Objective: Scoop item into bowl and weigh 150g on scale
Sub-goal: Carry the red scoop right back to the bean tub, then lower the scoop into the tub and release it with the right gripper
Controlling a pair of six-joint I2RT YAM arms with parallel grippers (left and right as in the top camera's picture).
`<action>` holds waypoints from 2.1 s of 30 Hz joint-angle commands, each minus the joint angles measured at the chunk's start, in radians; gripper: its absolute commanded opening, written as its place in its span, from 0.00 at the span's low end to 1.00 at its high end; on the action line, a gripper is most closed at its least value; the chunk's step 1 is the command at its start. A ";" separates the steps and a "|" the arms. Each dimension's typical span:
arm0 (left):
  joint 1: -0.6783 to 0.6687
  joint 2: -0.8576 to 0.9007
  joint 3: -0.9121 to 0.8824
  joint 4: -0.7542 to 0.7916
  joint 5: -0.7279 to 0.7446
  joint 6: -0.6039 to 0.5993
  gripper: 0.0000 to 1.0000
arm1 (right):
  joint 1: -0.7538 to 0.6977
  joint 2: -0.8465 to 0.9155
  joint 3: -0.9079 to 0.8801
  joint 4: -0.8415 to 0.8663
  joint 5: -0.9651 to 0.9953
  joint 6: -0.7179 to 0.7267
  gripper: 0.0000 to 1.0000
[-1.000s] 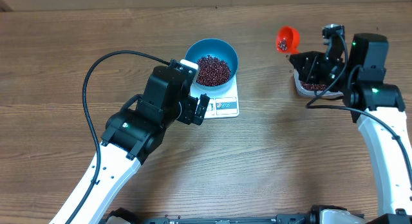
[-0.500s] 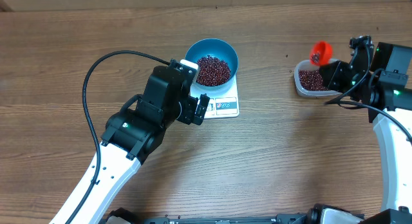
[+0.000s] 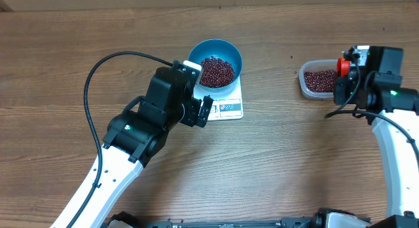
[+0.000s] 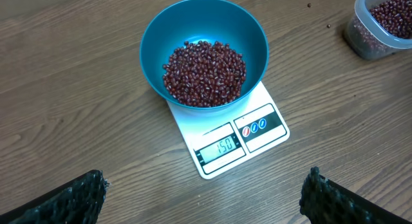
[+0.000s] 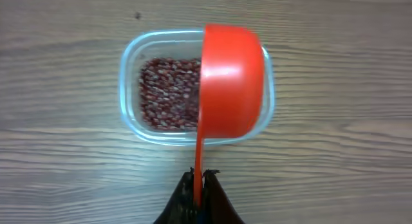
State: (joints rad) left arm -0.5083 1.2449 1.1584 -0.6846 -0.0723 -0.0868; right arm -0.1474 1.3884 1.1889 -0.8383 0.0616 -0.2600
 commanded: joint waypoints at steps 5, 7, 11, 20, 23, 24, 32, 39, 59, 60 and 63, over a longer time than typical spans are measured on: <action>0.004 0.004 0.023 0.001 -0.009 0.005 0.99 | 0.031 -0.018 0.003 0.008 0.174 -0.006 0.04; 0.004 0.004 0.023 0.001 -0.009 0.005 1.00 | 0.031 -0.018 0.003 0.024 0.169 0.055 0.04; 0.004 0.004 0.023 0.001 -0.009 0.005 0.99 | 0.031 -0.017 0.003 0.024 0.098 0.180 0.04; 0.004 0.004 0.023 0.001 -0.009 0.005 1.00 | 0.030 0.104 0.002 0.040 -0.068 0.436 0.04; 0.004 0.004 0.023 0.001 -0.009 0.005 0.99 | 0.029 0.181 0.002 0.051 -0.090 0.525 0.09; 0.004 0.004 0.023 0.001 -0.009 0.005 0.99 | 0.029 0.192 0.002 0.055 -0.090 0.544 0.13; 0.004 0.004 0.023 0.001 -0.009 0.005 1.00 | 0.029 0.258 0.002 0.100 -0.094 0.683 0.19; 0.004 0.004 0.023 0.001 -0.009 0.005 0.99 | 0.029 0.258 0.002 0.064 -0.092 0.678 0.42; 0.004 0.004 0.023 0.001 -0.009 0.005 1.00 | 0.029 0.247 0.005 -0.048 -0.063 0.257 1.00; 0.004 0.004 0.023 0.001 -0.009 0.005 0.99 | 0.029 0.239 0.005 -0.050 -0.064 0.253 1.00; 0.004 0.004 0.023 0.001 -0.009 0.005 0.99 | 0.029 0.206 0.007 -0.058 -0.063 0.219 1.00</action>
State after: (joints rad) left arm -0.5083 1.2449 1.1584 -0.6846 -0.0723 -0.0868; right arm -0.1226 1.6432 1.1889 -0.8921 -0.0109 0.0177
